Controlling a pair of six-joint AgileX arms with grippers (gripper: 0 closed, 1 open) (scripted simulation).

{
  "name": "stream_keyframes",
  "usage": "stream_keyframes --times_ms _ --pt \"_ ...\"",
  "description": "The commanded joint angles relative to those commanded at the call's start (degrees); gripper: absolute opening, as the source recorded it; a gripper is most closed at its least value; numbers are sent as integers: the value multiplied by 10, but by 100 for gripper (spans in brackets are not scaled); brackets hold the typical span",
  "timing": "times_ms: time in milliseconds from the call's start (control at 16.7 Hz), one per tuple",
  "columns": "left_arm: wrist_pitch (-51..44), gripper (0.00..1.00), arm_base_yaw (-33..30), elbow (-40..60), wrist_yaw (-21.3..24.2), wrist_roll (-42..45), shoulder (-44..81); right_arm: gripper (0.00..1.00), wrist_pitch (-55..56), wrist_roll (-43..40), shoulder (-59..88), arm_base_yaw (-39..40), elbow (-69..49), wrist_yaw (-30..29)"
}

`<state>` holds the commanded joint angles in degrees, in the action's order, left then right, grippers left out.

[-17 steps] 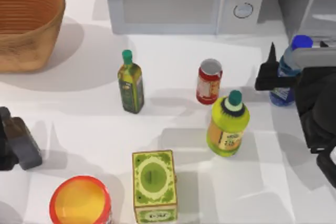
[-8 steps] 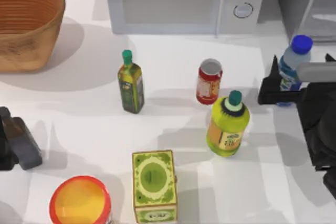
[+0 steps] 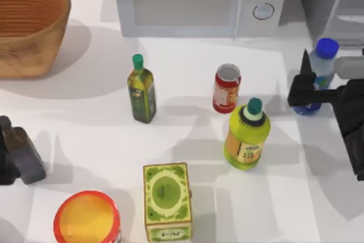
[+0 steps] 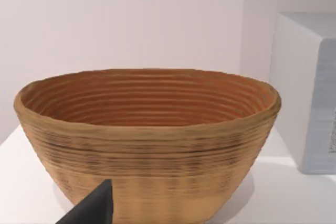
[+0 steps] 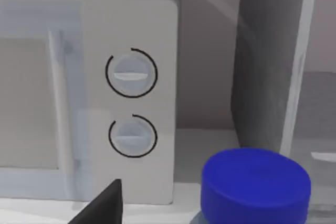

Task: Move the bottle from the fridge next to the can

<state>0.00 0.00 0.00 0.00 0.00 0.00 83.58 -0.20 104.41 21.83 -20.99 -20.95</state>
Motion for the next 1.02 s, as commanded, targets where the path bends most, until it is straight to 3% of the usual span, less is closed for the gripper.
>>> stream_keyframes --times_ms 1020 --pt "0 100 0 0 0 0 0 100 -746 3 -950 -194 185 183"
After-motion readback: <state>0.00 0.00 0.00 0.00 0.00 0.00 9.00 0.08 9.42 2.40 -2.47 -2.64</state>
